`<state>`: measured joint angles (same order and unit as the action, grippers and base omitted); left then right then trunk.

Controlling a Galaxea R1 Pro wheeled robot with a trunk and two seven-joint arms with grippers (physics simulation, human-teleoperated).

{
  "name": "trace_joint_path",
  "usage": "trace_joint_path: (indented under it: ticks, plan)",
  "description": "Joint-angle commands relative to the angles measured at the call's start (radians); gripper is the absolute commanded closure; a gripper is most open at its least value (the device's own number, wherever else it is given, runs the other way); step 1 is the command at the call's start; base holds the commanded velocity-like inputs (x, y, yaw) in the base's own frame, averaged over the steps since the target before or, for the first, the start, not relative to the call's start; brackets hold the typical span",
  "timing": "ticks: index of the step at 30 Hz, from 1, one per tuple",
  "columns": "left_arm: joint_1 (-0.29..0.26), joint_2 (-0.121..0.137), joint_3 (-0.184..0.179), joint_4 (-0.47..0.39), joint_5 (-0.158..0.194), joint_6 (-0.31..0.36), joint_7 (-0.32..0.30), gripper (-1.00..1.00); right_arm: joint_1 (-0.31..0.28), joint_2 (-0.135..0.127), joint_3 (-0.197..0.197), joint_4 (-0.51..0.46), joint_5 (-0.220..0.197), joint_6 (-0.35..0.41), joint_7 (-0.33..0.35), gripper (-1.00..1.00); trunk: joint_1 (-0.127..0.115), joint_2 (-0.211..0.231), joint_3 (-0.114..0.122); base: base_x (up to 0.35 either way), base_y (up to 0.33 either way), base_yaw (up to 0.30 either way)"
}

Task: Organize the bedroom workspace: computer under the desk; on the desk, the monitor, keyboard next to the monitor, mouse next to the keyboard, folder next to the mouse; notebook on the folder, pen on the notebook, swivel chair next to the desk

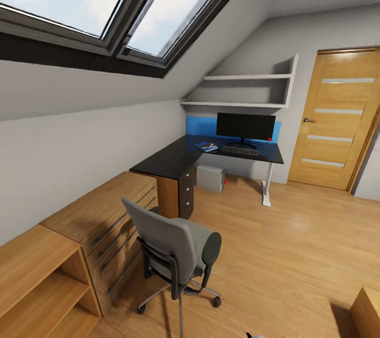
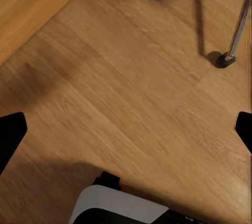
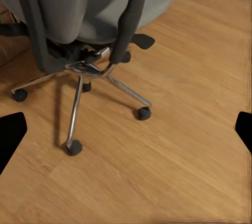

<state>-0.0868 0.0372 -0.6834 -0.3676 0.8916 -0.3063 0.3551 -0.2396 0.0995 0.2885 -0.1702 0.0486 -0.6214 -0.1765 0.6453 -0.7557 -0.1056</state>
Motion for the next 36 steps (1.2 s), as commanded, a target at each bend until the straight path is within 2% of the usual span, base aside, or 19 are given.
trace_joint_path:
  ticks: [1,12,36]
  plan:
    - [-0.001,0.001,-0.009,-0.002,0.007,-0.004,0.007,-1.00,-0.001,0.000,0.004,0.001,0.005,-0.001,-0.009,-1.00,0.000,-0.001,-0.001,0.000,0.000,-0.300]
    - [-0.001,0.001,-0.008,-0.002,0.008,-0.004,0.007,-1.00,-0.001,0.000,0.004,0.001,0.005,-0.001,-0.009,-1.00,0.000,-0.001,0.003,0.000,0.080,-0.300]
    - [-0.001,0.001,-0.011,-0.002,0.007,-0.004,0.007,-1.00,-0.001,0.000,0.004,0.001,0.005,-0.001,-0.009,-1.00,0.000,-0.001,0.013,0.000,0.320,-0.300]
